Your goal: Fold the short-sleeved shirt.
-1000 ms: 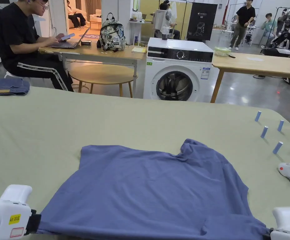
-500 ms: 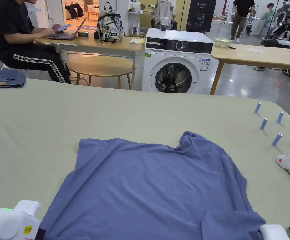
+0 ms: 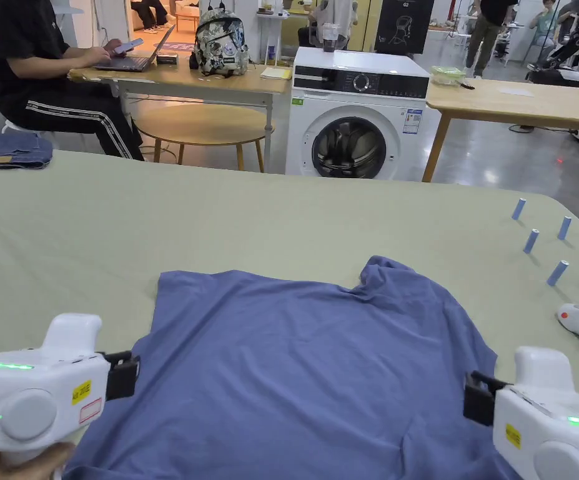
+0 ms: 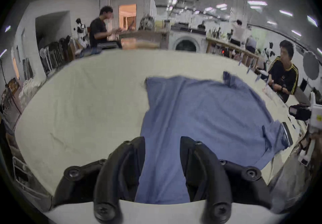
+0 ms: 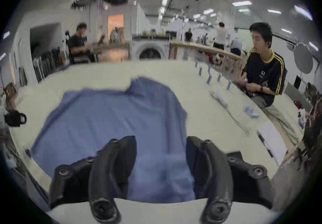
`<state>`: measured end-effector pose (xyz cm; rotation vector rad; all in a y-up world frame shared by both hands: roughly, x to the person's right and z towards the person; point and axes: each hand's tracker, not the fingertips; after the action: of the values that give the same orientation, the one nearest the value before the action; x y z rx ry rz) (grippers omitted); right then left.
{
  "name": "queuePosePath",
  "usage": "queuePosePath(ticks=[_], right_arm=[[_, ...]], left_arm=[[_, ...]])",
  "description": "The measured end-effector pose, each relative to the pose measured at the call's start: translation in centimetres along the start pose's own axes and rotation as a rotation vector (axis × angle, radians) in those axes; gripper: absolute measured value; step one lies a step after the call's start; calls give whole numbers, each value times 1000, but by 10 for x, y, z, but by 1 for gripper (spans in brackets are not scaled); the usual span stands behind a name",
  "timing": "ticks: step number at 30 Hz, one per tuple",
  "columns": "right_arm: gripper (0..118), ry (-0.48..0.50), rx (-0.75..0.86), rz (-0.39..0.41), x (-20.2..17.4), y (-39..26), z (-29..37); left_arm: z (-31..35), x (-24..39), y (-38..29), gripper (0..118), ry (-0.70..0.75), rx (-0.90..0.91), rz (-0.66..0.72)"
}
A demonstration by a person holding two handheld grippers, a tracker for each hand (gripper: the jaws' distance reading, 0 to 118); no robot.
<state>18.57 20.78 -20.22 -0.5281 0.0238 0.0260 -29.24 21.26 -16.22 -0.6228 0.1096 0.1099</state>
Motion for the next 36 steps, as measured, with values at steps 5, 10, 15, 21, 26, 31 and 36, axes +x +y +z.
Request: queuePosePath(ticks=[5,10,15,21,26,31,36], right_arm=[[13,26,179,-51,-35,18,13],[0,34,248,-22,-59,28,21],[0,48,247,-11,-70,31,19],[0,55,181,12,-68,26,14],[0,41,132,32,-63,17,7],[0,38,90,27,-62,8,2],[0,42,61,36,-65,-1,-3]], left_arm=[[7,24,11,19,12,183,-27],[8,32,19,0,63,272,6],[4,35,20,0,56,216,-14],[11,14,9,0,65,10,-28],[7,-20,-1,0,26,-201,7],[-3,-39,-17,4,30,-382,-8],[-13,-48,-33,49,88,-436,44]])
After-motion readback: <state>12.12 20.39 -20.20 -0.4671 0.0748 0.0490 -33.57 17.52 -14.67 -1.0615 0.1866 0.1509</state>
